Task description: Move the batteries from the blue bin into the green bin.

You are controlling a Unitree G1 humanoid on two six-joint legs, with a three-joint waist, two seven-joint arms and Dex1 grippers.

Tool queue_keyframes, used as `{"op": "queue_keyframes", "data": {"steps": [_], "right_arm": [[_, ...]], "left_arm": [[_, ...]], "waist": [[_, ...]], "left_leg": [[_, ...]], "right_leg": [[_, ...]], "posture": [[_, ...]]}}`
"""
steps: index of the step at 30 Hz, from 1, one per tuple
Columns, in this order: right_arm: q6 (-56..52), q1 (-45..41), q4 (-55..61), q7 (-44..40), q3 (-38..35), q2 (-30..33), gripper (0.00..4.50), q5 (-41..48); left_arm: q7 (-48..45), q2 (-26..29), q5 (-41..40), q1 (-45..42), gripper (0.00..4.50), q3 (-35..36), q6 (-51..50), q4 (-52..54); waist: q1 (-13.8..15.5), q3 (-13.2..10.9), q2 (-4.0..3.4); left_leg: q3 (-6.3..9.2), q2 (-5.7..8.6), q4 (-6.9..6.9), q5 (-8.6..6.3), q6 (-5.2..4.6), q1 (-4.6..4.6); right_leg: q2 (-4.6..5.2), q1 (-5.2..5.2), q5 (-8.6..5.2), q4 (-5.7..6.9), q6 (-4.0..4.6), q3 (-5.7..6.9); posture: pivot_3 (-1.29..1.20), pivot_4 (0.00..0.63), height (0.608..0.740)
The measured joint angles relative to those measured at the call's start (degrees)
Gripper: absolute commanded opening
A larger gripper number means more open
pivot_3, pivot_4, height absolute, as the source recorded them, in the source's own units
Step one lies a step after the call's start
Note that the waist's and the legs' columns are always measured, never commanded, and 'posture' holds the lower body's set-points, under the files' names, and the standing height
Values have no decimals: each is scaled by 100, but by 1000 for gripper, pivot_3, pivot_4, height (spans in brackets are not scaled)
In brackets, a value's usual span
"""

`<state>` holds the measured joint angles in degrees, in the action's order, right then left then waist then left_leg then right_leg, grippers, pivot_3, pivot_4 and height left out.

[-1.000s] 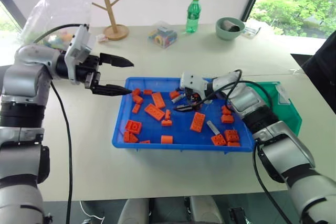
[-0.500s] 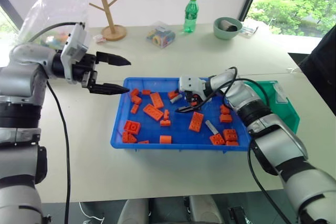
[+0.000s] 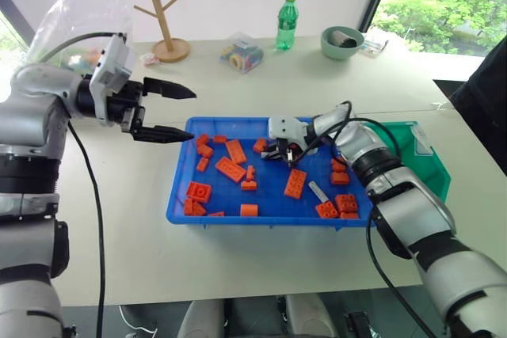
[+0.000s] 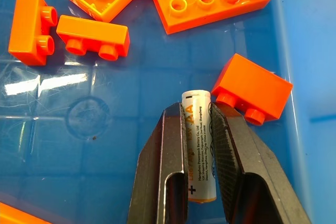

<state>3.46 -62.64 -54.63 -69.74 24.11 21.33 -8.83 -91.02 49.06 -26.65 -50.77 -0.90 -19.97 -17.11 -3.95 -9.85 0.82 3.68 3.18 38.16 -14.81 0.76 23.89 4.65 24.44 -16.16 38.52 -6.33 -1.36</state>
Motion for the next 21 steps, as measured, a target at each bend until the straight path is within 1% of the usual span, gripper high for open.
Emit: {"op": "queue_keyframes", "data": {"steps": [2,4,5,9,11,14,17,19,21], "right_arm": [[-11,-58,-94,28,-7,-6,563,-44],[-150,-96,-139,19,-51,-6,204,-50],[-198,-94,-130,-19,-85,-3,145,-49],[-314,2,71,-48,-138,33,142,-54],[-639,185,494,-37,-264,83,142,16],[-1595,516,1505,-56,-553,201,142,324],[-3499,1002,3651,82,-1190,517,142,939],[-4721,1206,5075,266,-1667,927,142,1280],[-5857,1598,6417,439,-2253,1540,142,1609]], "left_arm": [[2,0,0,0,4500,0,0,0],[6,-1,0,0,4500,0,0,0],[7,-1,0,0,4500,0,1,0],[8,-7,2,0,4500,0,15,-1],[9,-24,-2,-3,4500,-1,8,2],[-1,-47,-3,-10,4500,-5,-52,24],[-18,-160,-8,-41,4500,-29,-95,34],[-39,-285,-9,-66,4500,-60,-101,27],[-92,-376,-7,-78,4500,-72,-96,7]], "waist": [[0,0,0],[6,0,0],[8,0,0],[8,0,0],[14,0,0],[16,-1,-1],[66,-1,-2],[153,-1,-2],[257,0,0]], "left_leg": [[0,0,0,0,0,-1],[0,0,0,0,0,-2],[0,0,0,0,0,-2],[0,1,0,0,0,-1],[1,1,0,0,0,0],[1,1,0,0,-1,3],[5,0,1,-3,-5,17],[7,0,2,-10,-18,20],[10,1,2,-13,-22,21]], "right_leg": [[0,0,0,1,0,0],[0,-1,0,1,0,0],[0,-1,0,1,0,0],[1,-1,0,1,0,0],[1,0,0,2,0,0],[3,3,0,3,0,0],[3,17,0,6,0,0],[4,18,0,3,0,1],[5,11,0,-10,0,5]], "posture": [[0,150,727],[0,150,727],[0,150,727],[0,150,727],[0,150,727],[0,150,727],[0,150,727],[0,150,727],[0,150,727]]}}
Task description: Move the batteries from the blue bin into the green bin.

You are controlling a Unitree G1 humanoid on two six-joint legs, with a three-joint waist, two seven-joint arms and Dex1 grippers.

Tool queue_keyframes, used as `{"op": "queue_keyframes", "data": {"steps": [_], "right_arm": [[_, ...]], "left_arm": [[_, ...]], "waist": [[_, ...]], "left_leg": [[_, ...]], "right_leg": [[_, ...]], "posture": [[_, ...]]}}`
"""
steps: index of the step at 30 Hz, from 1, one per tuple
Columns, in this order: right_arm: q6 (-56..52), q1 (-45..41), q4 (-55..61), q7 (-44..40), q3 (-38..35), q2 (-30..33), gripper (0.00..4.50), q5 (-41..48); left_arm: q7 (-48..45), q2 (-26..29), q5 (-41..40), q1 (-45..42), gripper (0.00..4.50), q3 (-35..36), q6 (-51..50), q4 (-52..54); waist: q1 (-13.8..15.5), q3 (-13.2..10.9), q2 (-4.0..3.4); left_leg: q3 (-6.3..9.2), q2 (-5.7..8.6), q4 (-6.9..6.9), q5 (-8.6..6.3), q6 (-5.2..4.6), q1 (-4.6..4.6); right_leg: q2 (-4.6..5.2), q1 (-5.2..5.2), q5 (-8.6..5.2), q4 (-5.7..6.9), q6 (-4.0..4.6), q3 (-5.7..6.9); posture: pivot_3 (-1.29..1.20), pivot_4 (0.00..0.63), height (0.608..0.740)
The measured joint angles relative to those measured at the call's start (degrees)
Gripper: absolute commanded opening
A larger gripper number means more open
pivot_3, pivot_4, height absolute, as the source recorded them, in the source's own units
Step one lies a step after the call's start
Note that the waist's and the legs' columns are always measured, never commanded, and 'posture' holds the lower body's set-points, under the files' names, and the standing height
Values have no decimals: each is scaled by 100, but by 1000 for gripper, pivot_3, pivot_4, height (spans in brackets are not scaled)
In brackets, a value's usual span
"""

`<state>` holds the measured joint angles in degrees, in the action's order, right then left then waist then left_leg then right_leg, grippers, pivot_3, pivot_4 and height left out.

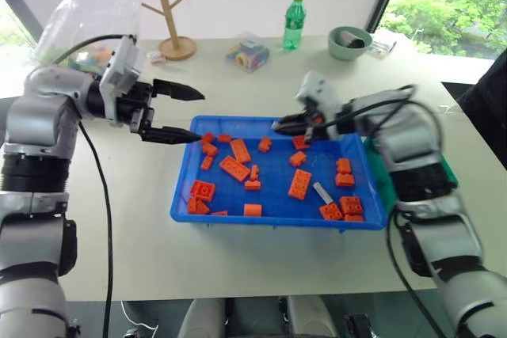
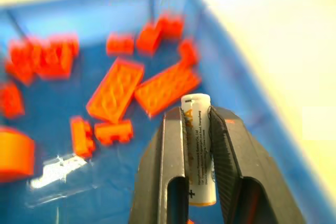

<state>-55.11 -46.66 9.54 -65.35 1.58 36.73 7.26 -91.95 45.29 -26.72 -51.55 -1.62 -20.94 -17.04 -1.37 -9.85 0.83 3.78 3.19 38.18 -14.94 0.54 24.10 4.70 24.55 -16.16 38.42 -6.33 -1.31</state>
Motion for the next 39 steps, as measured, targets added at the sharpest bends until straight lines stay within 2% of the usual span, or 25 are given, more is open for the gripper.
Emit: {"op": "queue_keyframes", "data": {"steps": [4,7,10,13,15,17,20,23,27,29,32,35,39], "right_arm": [[-1094,1034,1248,220,-911,1144,142,303],[-1349,1942,1398,418,-1735,1904,142,262],[-1303,2767,1419,691,-2436,2243,142,201],[-1180,3414,1360,983,-2616,2234,142,126],[-1097,3652,1333,1161,-2657,2187,1187,143],[-1031,3715,1328,1291,-2694,2103,1968,199],[-855,3721,1314,1546,-2705,2049,3478,237],[-781,3609,1237,1601,-2706,2072,3478,358],[-1133,2747,1226,1619,-2705,2225,3478,791],[-1725,2217,1540,1808,-2578,2150,3478,1039],[-2986,1571,2305,2415,-2009,1233,3478,1312],[-3631,1585,2682,2914,-1585,450,3478,1591],[-3699,1983,2950,3612,-1482,-39,3478,2010]], "left_arm": [[-34,-144,17,-127,4500,-78,55,-162],[-34,-182,26,-227,4500,-175,186,-398],[-36,-285,24,-382,4500,-304,353,-629],[-36,-350,23,-486,4500,-445,445,-774],[-36,-375,-4,-528,4500,-516,507,-796],[-36,-374,-11,-548,4500,-569,535,-819],[-36,-361,-45,-549,4500,-645,555,-826],[-36,-298,-139,-548,4500,-660,537,-824],[-36,-210,-269,-543,4500,-671,482,-694],[-35,-113,-330,-492,4500,-678,436,-593],[-36,-91,-386,-421,4500,-733,395,-457],[-36,-71,-391,-403,4500,-774,387,-415],[-37,-36,-391,-352,4500,-781,385,-415]], "waist": [[120,0,0],[155,0,0],[110,1,2],[36,1,1],[12,1,1],[11,1,0],[41,1,0],[56,1,0],[36,0,-3],[20,1,-3],[21,4,2],[72,4,2],[97,4,3]], "left_leg": [[-2,7,3,-4,-8,3],[-16,8,5,-9,-17,2],[-19,1,4,-11,-20,-5],[-27,0,4,-11,-20,-10],[-29,-1,4,-11,-20,-15],[-29,-3,3,-11,-20,-18],[-29,-3,4,-11,-20,-19],[-29,-2,5,-11,-20,-19],[-26,-6,3,-11,-20,-21],[-24,-11,-1,-11,-20,-23],[-20,-16,-2,-11,-19,-23],[-18,-7,0,-11,-19,-12],[-17,6,6,-11,-20,0]], "right_leg": [[8,-10,0,-11,0,4],[12,-12,2,-14,-2,-1],[4,-14,2,-9,-3,-3],[4,-15,2,-4,-3,-12],[2,-15,2,-1,-3,-15],[0,-15,2,1,-3,-16],[0,-19,2,-1,-3,-15],[2,-22,2,-5,-3,-15],[-1,-22,2,-4,-3,-14],[-1,-22,2,-7,-2,-15],[0,-21,4,-8,2,-14],[0,-16,4,-9,2,-12],[12,-18,6,-22,-1,-10]], "posture": [[0,150,727],[0,150,727],[0,150,727],[0,150,727],[0,150,727],[0,150,727],[0,150,727],[0,150,727],[0,150,727],[0,150,727],[0,150,727],[0,150,727],[0,150,727]]}}
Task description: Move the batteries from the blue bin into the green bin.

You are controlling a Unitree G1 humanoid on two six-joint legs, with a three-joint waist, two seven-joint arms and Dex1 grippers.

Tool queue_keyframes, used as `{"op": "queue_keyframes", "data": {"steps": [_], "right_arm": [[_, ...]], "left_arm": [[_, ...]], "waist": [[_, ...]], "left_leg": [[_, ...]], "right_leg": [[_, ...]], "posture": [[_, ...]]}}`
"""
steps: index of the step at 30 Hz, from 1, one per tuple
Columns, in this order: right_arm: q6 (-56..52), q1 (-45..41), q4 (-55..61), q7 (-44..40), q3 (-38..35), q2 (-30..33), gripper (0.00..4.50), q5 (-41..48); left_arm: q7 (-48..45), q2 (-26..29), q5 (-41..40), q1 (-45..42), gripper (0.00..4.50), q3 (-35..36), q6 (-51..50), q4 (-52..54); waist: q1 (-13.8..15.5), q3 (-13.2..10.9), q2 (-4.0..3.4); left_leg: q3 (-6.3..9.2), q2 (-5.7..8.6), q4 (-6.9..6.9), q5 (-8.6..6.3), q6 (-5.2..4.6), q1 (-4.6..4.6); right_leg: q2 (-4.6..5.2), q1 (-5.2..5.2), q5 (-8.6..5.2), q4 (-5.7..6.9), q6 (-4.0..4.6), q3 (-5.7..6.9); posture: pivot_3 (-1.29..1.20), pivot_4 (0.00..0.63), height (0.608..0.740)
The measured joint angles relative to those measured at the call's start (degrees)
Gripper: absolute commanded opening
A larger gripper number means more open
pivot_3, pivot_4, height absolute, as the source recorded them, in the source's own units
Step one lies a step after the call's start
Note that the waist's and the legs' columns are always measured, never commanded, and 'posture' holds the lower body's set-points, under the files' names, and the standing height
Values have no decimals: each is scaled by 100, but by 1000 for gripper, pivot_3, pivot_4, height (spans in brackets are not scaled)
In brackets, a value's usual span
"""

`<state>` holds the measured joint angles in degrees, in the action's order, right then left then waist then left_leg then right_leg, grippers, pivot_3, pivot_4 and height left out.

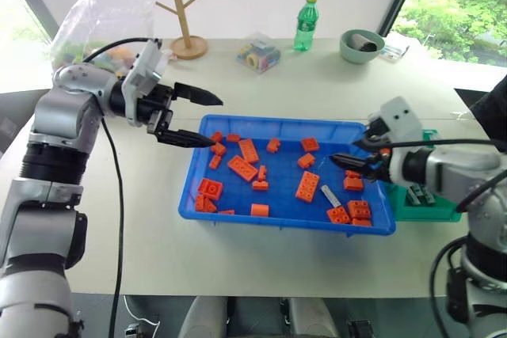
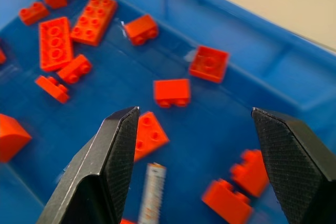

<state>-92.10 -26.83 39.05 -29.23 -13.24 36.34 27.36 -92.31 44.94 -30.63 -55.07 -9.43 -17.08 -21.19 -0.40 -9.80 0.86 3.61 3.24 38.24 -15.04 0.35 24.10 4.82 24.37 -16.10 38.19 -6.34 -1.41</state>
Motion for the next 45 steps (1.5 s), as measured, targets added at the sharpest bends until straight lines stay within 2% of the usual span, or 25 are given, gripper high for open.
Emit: {"op": "queue_keyframes", "data": {"steps": [9,14,17,22,23,30,33,36,38,41,45], "right_arm": [[-2,922,60,888,423,-119,3478,767],[-1,974,78,1117,493,54,3478,1105],[-1,868,-83,1236,713,84,2710,1085],[16,810,-93,1272,959,97,279,1032],[15,811,-94,1278,981,103,94,999],[-4,709,-90,1150,961,224,103,1040],[-4,310,-121,986,571,498,103,1219],[-3,-295,-525,793,20,1086,103,1213],[61,-486,-939,672,-486,1765,103,1042],[371,-110,-1425,492,-764,2354,103,805],[848,761,-1810,221,-895,2671,103,535]], "left_arm": [[0,-12,3,0,4500,-3,9,-8],[0,-11,4,2,4500,-3,4,2],[0,-6,3,6,4500,-3,4,17],[0,-6,4,5,4500,-2,-2,64],[0,-5,4,6,4500,-2,-3,64],[0,4,12,5,4500,2,0,57],[0,-7,19,4,4500,4,6,41],[0,-49,22,-1,4500,3,7,38],[0,-49,27,-8,4500,3,9,11],[1,-60,60,-24,4500,2,16,-84],[1,-87,54,-104,4500,-12,20,-143]], "waist": [[-72,0,0],[-59,0,0],[-61,0,0],[-37,1,2],[-23,2,3],[-38,3,5],[-53,2,4],[-52,-1,-1],[-15,1,2],[-19,3,6],[-55,3,5]], "left_leg": [[-2,-8,-1,0,-2,-7],[-2,-7,-1,0,-2,-8],[-2,-7,0,0,-2,-8],[-1,-7,0,0,-2,-8],[-1,-6,1,0,-2,-8],[0,-5,2,-1,-4,-8],[-2,-5,2,-1,-4,-8],[-4,-5,1,-1,-4,-8],[3,-7,-5,-3,-7,-8],[-1,-6,-7,-5,-11,-5],[-13,-7,-3,-5,-12,-7]], "right_leg": [[-13,2,2,8,-3,-1],[-12,0,2,8,-3,0],[-12,0,2,8,-3,0],[-12,-3,2,5,-3,1],[-11,-6,2,3,-3,2],[-11,-8,3,1,-5,3],[-11,-7,3,1,-5,2],[-11,-4,3,2,-5,2],[-12,-6,2,-3,-5,8],[-10,-8,2,-9,-5,8],[-9,-7,3,-5,-6,-2]], "posture": [[0,150,727],[0,150,727],[0,150,727],[0,150,727],[0,150,727],[0,150,727],[0,150,727],[0,150,727],[0,150,727],[0,150,727],[0,150,727]]}}
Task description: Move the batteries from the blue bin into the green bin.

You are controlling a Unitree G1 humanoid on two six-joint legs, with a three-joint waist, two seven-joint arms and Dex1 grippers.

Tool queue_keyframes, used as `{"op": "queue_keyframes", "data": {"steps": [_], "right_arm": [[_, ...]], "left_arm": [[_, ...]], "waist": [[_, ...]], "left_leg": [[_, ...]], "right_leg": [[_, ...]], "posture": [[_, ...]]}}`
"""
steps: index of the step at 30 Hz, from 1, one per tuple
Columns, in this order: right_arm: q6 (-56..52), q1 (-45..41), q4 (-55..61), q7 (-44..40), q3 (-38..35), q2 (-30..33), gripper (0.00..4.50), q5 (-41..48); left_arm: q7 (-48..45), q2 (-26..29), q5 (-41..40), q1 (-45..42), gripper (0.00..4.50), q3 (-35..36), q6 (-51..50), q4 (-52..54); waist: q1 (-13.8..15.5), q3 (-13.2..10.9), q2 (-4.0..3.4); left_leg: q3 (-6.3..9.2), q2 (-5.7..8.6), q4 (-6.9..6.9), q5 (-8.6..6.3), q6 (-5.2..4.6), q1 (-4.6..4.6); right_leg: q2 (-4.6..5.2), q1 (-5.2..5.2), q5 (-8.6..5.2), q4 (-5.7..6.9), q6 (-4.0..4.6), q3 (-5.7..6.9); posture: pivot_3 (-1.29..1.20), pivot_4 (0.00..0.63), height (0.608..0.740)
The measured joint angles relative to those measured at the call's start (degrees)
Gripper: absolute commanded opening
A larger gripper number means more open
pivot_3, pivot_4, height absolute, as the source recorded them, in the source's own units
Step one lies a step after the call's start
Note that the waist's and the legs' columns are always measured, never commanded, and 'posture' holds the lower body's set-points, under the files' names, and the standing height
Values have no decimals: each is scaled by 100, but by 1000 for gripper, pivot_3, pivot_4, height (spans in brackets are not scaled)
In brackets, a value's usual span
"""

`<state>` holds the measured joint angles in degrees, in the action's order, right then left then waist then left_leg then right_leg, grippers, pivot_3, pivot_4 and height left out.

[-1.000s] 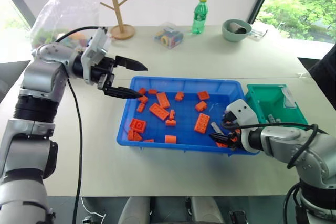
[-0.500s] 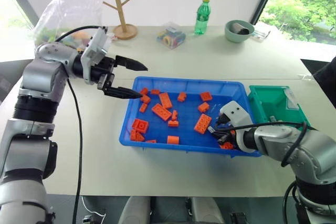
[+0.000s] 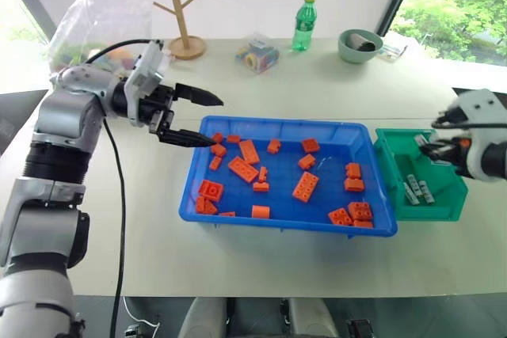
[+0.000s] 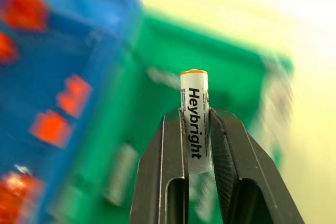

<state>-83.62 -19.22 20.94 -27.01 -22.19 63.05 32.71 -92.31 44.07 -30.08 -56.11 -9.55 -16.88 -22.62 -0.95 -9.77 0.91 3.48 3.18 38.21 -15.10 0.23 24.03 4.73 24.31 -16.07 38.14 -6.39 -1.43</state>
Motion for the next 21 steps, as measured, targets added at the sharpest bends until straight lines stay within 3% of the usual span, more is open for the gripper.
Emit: {"op": "queue_keyframes", "data": {"steps": [1,7,12,17,21], "right_arm": [[89,161,7,-65,-42,0,103,-18],[796,359,-17,77,-11,-245,2995,-352],[1963,708,-359,-617,-729,-283,2995,-417],[3334,1947,-700,-2694,-2156,-35,2995,-255],[3811,3047,-962,-4249,-2934,62,2995,-208]], "left_arm": [[0,-6,-10,-20,4500,-1,-6,-6],[0,-73,-26,-73,4500,-9,-8,-12],[0,-74,-10,-48,4500,-7,-7,-8],[1,86,22,12,4500,46,-7,-108],[0,393,67,71,4500,111,-8,-325]], "waist": [[-15,0,0],[-9,0,-1],[43,0,-1],[31,0,-1],[-24,-5,2]], "left_leg": [[0,-1,0,0,0,-2],[-1,-3,2,0,0,-12],[-1,-1,2,0,0,-5],[-2,-1,2,-3,-5,-13],[-4,-8,-8,-9,-15,-81]], "right_leg": [[-1,0,0,3,0,-1],[-4,-1,0,14,0,-4],[-3,-3,0,6,0,-2],[-5,-17,0,-1,-1,1],[-10,-83,-1,-13,-1,-1]], "posture": [[0,150,727],[0,150,727],[0,150,727],[0,150,727],[0,150,727]]}}
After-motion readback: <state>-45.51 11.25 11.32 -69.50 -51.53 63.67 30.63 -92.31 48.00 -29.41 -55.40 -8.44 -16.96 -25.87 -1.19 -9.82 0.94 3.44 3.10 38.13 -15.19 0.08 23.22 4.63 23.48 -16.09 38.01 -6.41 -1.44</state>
